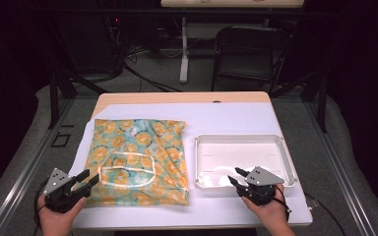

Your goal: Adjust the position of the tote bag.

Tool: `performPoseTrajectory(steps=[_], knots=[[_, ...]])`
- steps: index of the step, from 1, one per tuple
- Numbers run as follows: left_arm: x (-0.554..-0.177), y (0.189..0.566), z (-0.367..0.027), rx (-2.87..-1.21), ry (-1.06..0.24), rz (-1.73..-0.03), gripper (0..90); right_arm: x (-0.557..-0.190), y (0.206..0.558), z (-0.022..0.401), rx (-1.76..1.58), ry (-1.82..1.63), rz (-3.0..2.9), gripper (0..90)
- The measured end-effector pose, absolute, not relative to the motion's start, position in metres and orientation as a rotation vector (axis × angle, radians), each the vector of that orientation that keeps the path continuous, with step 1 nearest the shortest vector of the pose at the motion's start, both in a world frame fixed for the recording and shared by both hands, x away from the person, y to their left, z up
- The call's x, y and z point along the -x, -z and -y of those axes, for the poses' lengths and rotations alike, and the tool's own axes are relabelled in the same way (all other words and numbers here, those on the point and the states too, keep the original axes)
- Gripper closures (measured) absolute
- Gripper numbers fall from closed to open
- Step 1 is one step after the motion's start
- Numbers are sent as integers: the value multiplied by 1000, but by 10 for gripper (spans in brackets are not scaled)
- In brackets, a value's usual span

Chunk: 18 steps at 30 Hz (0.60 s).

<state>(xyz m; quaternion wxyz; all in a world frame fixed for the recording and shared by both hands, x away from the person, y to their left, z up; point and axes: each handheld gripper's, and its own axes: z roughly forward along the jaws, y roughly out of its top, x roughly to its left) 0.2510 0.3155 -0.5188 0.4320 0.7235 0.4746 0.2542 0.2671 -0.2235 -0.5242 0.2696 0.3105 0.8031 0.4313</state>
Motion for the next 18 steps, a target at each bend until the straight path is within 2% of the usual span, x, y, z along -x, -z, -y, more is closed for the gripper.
performPoseTrajectory(steps=[18], knots=[[-246,520,-318,-1800,-643,-1189,559,-271,522,172,-683,-1165,-2267,617]])
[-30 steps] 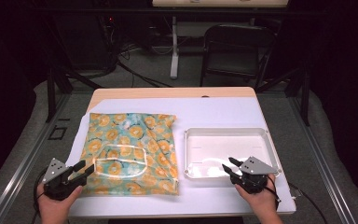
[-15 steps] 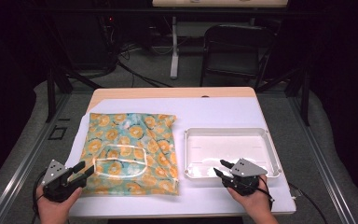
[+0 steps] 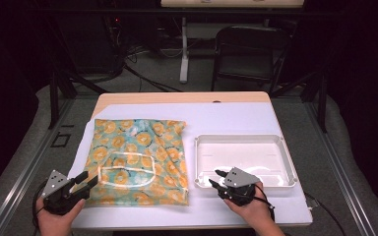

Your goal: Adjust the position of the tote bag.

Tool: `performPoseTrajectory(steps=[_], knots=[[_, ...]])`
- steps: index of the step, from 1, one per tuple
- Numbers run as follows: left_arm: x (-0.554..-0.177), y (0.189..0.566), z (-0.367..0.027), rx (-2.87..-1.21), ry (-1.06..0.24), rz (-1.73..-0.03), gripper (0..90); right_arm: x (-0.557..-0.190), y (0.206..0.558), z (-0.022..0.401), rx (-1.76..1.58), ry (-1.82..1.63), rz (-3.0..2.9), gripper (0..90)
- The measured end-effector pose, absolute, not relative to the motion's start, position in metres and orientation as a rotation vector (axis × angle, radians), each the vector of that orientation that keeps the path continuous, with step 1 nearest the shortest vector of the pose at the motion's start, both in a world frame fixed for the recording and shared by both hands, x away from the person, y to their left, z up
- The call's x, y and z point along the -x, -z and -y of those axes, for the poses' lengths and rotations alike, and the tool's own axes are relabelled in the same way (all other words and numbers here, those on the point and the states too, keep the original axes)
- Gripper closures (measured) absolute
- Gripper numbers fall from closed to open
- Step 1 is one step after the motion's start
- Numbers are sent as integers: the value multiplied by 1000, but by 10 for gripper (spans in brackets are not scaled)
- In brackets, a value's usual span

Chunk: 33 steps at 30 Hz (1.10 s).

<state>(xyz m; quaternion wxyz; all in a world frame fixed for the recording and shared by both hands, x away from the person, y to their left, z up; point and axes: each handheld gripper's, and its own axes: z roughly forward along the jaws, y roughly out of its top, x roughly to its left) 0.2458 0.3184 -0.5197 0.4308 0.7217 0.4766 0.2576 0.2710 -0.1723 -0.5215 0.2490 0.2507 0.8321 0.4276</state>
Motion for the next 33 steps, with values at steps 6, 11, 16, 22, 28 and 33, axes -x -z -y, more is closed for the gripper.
performPoseTrajectory(steps=[6,11,16,22,28,33], knots=[[-245,521,-319,-1798,-640,-1199,554,-276,521,158,-629,-1172,-2303,625],[-245,522,-319,-1804,-643,-1209,546,-281,522,144,-603,-1204,-2337,622],[-244,523,-320,-1806,-645,-1216,542,-278,526,135,-565,-1197,-2344,607],[-242,523,-321,-1801,-652,-1223,527,-271,531,132,-525,-1170,-2361,599],[-244,523,-319,-1807,-649,-1220,526,-263,534,132,-465,-1135,-2376,592],[-247,523,-318,-1805,-646,-1217,521,-262,537,132,-473,-1144,-2387,580]])
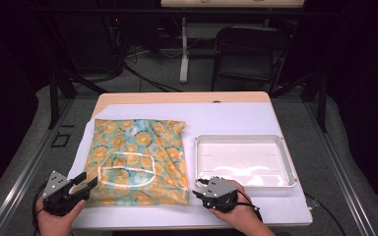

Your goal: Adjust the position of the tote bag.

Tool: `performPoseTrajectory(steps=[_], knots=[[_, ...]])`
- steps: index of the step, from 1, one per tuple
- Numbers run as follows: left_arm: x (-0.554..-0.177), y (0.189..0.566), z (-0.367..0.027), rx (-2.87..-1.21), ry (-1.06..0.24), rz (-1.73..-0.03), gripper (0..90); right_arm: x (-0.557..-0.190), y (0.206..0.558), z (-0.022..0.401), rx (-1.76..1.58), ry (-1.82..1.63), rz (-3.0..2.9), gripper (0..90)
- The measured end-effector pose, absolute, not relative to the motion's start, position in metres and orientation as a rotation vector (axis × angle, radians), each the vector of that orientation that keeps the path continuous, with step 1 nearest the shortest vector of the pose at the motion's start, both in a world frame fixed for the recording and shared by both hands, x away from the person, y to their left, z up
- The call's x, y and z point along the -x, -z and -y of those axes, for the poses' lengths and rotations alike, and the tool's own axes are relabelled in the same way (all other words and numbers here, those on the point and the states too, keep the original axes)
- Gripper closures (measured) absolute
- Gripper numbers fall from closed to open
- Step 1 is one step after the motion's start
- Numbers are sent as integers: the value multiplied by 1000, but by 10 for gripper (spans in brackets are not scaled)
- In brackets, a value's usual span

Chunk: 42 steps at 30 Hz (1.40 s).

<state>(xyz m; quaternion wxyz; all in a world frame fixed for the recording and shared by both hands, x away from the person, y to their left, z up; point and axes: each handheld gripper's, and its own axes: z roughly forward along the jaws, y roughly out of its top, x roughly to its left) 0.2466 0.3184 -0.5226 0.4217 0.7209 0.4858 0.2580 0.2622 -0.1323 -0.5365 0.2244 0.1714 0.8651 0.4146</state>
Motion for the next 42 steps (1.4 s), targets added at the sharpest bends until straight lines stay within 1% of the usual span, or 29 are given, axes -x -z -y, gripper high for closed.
performPoseTrajectory(steps=[15,42], knots=[[-256,522,-314,-1809,-635,-1188,514,-248,545,128,-374,-1090,-2449,563],[-255,522,-316,-1805,-638,-1196,512,-243,554,116,-219,-989,-2471,511]])
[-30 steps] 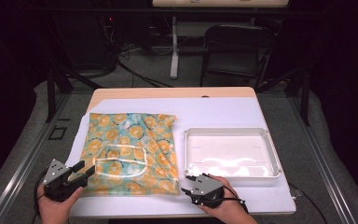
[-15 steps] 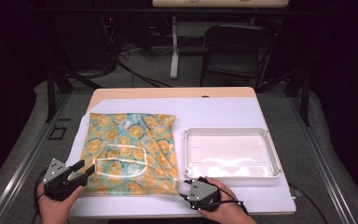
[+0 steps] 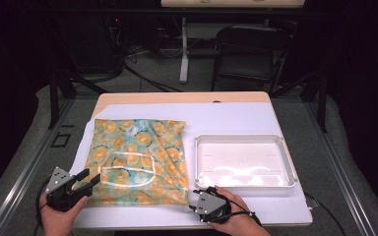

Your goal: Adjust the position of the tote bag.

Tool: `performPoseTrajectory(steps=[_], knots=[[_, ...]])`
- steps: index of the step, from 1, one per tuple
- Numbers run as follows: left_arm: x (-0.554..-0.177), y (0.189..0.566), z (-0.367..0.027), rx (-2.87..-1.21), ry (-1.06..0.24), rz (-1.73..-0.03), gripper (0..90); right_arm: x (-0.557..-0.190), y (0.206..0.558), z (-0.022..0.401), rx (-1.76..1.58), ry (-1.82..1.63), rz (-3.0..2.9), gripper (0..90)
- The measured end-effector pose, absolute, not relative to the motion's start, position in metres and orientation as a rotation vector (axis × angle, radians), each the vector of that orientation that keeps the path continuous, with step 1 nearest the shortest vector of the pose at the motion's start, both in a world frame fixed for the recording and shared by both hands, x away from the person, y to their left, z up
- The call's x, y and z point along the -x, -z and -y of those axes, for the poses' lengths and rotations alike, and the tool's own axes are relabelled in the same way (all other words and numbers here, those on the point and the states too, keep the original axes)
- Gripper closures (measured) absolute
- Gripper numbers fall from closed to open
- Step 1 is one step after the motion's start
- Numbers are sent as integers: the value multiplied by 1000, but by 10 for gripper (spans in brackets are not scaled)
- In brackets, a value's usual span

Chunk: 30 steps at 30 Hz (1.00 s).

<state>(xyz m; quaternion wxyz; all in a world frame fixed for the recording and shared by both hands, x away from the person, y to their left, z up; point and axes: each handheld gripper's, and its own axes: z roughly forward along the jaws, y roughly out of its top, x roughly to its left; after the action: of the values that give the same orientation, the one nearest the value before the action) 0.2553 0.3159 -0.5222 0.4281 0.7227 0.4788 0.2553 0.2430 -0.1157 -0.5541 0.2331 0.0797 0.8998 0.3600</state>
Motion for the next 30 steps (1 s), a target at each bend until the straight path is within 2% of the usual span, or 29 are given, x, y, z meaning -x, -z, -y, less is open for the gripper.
performPoseTrajectory(steps=[30], knots=[[-230,522,-333,-1758,-684,-1272,513,-251,559,85,-50,-964,-2418,516]])
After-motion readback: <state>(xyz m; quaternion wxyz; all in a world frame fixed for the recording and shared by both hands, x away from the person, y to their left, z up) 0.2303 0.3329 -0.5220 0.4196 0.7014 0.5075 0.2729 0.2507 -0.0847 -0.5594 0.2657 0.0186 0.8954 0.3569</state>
